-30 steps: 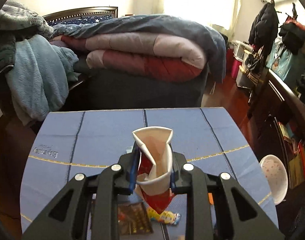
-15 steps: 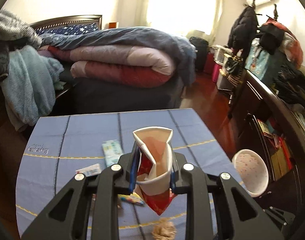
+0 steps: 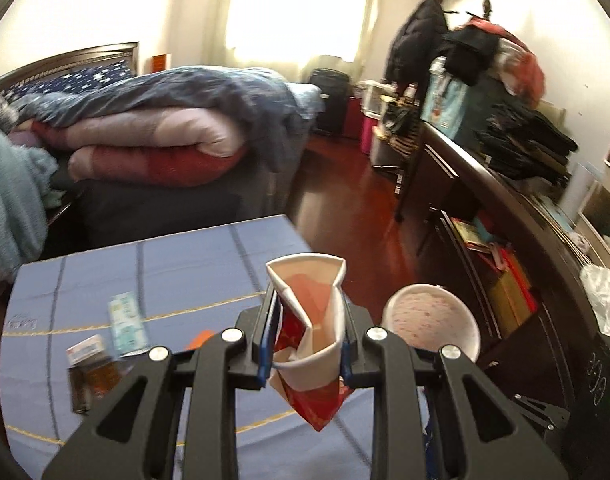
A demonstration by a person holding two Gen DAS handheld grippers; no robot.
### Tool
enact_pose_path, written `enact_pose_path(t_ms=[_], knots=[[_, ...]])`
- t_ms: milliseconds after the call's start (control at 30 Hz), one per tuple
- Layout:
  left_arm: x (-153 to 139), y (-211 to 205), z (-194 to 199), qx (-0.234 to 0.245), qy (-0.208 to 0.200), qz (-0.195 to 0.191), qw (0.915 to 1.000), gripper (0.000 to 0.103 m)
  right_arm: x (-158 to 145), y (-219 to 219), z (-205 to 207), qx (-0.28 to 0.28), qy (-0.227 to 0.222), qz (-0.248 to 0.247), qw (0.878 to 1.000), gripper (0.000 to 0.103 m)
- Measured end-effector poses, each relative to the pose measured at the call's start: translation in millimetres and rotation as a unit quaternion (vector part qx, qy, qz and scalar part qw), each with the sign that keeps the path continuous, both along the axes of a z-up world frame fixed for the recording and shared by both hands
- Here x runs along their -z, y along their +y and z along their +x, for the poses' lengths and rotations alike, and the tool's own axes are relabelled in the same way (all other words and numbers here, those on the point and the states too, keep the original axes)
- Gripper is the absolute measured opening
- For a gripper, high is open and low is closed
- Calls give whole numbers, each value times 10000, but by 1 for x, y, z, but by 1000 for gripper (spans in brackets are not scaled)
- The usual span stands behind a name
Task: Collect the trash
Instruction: 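Carry the cup and blue wrapper over the wastebasket with both tools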
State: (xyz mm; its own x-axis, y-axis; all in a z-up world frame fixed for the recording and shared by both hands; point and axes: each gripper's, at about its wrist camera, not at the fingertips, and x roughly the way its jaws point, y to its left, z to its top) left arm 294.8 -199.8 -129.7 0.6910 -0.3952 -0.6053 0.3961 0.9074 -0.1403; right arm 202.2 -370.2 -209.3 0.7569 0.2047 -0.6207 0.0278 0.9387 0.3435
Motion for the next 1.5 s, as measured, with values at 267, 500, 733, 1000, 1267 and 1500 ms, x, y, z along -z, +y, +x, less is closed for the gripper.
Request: enact_pose_path(t_ms=[267, 500, 733, 1000, 1267, 1500], knots=[[7, -71, -2, 665, 40, 142, 9977, 26, 2, -53, -11, 632, -25, 39, 9980, 21], [23, -126, 4, 1147, 173, 248, 9929, 26, 7, -100, -14, 1250, 3, 18, 9922, 21], [37, -170, 10, 1481, 293, 278, 9881, 26, 17, -138, -10, 1708, 54, -5, 9853, 21], [50, -208, 17, 1756, 339, 295, 9834, 26, 31, -163, 0, 2021, 87, -31, 9793, 21], [70, -232, 30, 1873, 452, 365, 9806, 26, 57, -185, 19, 2238, 216, 25, 9744, 21], [106, -253, 61, 1919, 1068, 347, 9750, 27, 76, -193, 44, 2370, 306, -128, 9709, 22]])
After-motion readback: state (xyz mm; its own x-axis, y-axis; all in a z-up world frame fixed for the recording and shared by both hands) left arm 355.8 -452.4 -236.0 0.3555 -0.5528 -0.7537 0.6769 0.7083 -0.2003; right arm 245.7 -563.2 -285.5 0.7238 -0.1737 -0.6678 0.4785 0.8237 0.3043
